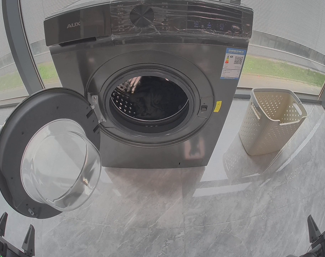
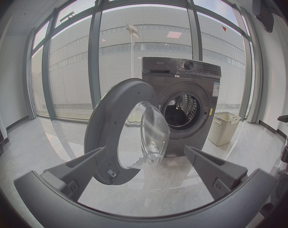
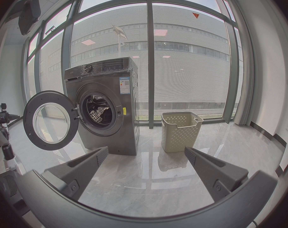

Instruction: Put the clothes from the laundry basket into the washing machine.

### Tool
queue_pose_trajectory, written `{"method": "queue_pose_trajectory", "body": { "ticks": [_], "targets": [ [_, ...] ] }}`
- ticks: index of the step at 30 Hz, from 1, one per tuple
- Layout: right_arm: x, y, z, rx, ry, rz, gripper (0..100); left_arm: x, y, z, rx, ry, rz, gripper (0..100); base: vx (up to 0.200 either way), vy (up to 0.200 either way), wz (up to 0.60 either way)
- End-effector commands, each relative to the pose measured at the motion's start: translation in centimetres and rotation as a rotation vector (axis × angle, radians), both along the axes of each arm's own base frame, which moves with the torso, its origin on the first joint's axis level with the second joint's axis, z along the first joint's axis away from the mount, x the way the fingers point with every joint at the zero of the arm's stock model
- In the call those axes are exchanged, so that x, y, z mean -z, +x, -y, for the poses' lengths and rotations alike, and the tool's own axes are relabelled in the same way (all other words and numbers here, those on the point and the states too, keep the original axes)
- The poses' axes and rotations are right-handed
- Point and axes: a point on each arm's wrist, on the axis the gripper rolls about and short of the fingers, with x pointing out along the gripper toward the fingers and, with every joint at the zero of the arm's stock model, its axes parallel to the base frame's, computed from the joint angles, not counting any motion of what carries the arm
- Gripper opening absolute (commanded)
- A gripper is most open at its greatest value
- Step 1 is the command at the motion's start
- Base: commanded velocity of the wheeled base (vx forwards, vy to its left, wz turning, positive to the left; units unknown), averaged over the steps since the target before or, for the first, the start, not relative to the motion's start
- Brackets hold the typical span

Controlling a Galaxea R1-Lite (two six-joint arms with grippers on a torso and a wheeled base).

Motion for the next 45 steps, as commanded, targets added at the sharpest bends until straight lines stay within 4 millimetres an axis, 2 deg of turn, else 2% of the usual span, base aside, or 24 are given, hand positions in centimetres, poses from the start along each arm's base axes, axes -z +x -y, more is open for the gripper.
{"method": "queue_pose_trajectory", "body": {
  "ticks": [1, 9, 15, 24, 30, 45],
  "targets": [
    [0.50, 0.04, 0.00, -0.001, 0.000, -0.005, 100, 0.51, 0.05, 0.00, -0.002, 0.000, -0.006, 100, 0.000, 0.200, 0.00],
    [0.50, 0.04, 0.00, -0.001, 0.000, -0.005, 100, 0.45, 0.04, 0.00, -0.001, 0.003, -0.003, 100, 0.000, 0.200, 0.00],
    [0.50, 0.04, 0.00, -0.001, 0.000, -0.005, 100, 0.45, 0.04, 0.00, -0.001, 0.008, -0.003, 100, 0.000, 0.000, 0.00],
    [0.50, 0.04, 0.00, -0.001, 0.000, -0.005, 100, 0.50, 0.05, 0.00, -0.001, 0.008, -0.005, 100, -0.200, 0.000, 0.00],
    [0.50, 0.04, 0.00, -0.001, 0.000, -0.005, 100, 0.50, 0.05, 0.00, -0.001, 0.003, -0.005, 100, 0.000, 0.000, 0.00],
    [0.50, 0.04, 0.00, -0.001, 0.000, -0.005, 100, 0.48, 0.05, 0.00, 0.001, -0.003, -0.003, 100, 0.000, 0.200, 0.00]
  ]
}}
